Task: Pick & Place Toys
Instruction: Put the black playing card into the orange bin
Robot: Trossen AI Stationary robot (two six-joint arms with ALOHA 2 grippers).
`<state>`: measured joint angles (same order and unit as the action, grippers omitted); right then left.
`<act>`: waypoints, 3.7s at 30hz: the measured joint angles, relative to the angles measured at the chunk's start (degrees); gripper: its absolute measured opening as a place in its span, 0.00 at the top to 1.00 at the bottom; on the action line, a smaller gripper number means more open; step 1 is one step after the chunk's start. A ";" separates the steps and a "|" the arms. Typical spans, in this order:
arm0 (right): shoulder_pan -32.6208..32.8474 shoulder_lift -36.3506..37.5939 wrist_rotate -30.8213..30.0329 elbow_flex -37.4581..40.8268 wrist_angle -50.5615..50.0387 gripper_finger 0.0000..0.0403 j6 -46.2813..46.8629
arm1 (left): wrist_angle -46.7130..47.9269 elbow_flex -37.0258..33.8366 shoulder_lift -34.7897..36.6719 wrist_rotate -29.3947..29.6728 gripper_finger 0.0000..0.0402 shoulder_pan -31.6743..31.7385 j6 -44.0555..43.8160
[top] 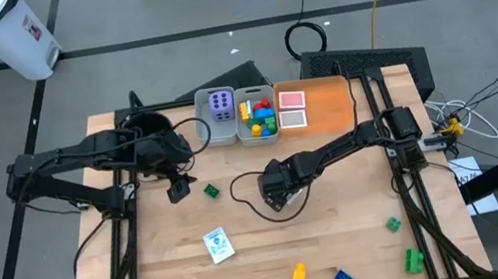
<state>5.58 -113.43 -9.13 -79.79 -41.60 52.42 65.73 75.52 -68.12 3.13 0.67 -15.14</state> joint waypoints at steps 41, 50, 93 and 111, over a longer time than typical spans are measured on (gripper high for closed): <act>-4.53 18.33 0.35 -0.07 17.68 0.22 -10.28 | -5.87 -0.02 -0.02 0.00 0.30 0.00 0.93; -5.52 23.97 2.78 -0.08 21.02 0.22 -12.60 | -13.97 -0.02 -0.78 0.04 0.30 1.04 11.90; -14.04 24.11 45.70 0.00 35.57 0.23 -15.59 | -39.54 -0.04 -7.30 -7.14 0.30 -2.32 46.33; -14.56 24.11 51.39 -0.02 47.04 0.23 -12.77 | -46.15 -0.02 -7.30 -14.18 0.31 -2.25 44.63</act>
<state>-8.97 -89.32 42.27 -79.81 5.43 39.65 19.59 75.50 -75.42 -11.05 -1.58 29.50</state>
